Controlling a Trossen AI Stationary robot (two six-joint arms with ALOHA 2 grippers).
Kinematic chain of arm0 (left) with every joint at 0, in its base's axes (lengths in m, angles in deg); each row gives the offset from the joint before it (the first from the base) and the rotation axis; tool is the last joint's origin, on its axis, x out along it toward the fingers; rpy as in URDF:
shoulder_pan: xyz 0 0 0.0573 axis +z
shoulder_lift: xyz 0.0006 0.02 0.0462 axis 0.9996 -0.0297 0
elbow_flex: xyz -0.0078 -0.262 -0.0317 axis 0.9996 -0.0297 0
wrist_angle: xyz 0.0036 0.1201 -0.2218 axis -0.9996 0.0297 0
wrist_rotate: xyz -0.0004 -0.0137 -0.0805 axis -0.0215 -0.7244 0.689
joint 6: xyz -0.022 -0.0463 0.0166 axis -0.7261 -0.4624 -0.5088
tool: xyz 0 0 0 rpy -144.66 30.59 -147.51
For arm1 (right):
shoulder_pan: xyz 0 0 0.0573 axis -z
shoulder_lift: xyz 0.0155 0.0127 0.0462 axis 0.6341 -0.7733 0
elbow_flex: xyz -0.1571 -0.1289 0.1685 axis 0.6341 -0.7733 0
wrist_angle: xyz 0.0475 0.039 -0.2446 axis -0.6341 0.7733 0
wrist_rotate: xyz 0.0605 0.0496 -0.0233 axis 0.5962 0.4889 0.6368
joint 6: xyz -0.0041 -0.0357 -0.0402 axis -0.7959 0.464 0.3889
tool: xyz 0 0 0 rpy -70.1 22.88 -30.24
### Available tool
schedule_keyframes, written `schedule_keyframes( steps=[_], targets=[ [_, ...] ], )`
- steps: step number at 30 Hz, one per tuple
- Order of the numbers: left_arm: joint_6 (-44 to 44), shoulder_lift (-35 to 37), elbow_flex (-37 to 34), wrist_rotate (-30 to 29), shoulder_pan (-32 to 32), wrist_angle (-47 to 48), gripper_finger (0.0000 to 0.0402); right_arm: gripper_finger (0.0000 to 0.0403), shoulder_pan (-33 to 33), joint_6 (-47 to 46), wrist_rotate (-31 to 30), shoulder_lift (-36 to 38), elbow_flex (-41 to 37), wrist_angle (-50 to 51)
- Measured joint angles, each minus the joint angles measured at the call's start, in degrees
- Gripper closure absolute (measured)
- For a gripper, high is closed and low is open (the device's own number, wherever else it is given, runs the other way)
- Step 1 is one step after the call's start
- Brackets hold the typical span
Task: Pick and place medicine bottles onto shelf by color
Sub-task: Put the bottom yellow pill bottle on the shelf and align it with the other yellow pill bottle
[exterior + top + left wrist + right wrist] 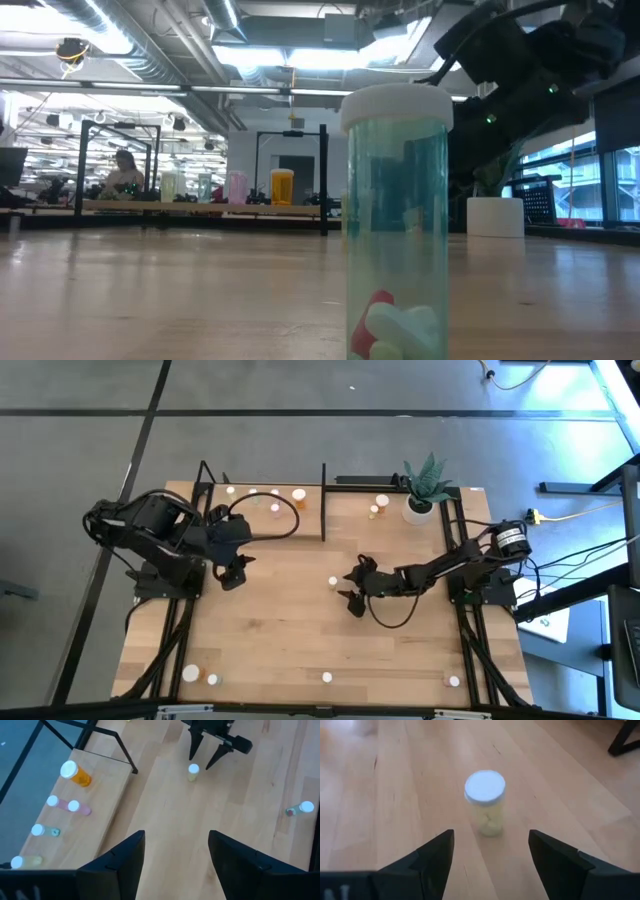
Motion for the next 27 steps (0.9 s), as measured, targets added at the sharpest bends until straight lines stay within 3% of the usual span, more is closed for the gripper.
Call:
schedule_keyframes(
  steps=[19,27],
  targets=[
    [0.0,0.0,0.0,0.1,1.2,0.0,0.0190,0.0144,0.9,3.2,0.2,-6.7,0.0,-9.7],
    [0.5,0.0,0.0,5.9,1.2,0.0,0.0189,0.0144,2.1,4.8,0.7,-8.6,0.9,-13.0]
  ],
)
